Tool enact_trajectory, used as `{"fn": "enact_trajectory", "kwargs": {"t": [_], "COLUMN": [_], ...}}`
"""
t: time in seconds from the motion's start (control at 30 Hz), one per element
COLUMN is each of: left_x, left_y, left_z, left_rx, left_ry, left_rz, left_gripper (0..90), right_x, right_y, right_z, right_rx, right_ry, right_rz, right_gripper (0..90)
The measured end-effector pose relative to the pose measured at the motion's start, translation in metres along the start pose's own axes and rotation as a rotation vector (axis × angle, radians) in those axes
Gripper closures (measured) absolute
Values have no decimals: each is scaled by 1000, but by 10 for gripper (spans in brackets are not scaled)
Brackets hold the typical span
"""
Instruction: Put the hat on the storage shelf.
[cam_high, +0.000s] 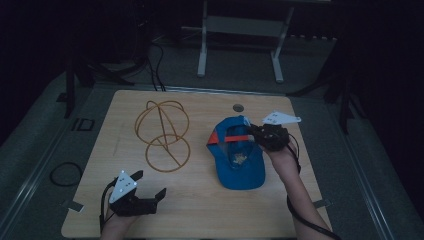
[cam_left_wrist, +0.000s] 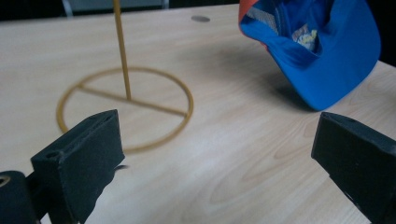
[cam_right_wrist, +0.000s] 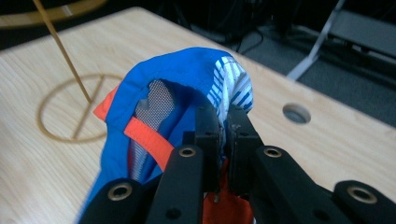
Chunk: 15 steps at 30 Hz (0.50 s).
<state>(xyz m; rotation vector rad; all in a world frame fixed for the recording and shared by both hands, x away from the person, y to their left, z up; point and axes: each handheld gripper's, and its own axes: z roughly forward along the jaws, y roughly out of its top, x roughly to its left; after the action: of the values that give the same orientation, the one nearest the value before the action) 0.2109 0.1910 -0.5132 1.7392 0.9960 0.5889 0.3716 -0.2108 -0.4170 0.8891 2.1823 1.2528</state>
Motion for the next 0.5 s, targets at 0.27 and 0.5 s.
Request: {"fn": "enact_trajectory", "kwargs": {"t": [0.27, 0.5], "left_x": [-7, -25], "left_y": [43, 86], "left_z": [3, 13], "left_rx": [6, 13], "left_ry": [-48, -91], "left_rz": [19, 64], "left_gripper": [27, 36], "right_x": [13, 18], "right_y": [18, 24], "right_z": [-33, -50], "right_rx": [-75, -117], "right_ry": [13, 15], "right_rz": [-33, -41], "right_gripper": [856, 855]}}
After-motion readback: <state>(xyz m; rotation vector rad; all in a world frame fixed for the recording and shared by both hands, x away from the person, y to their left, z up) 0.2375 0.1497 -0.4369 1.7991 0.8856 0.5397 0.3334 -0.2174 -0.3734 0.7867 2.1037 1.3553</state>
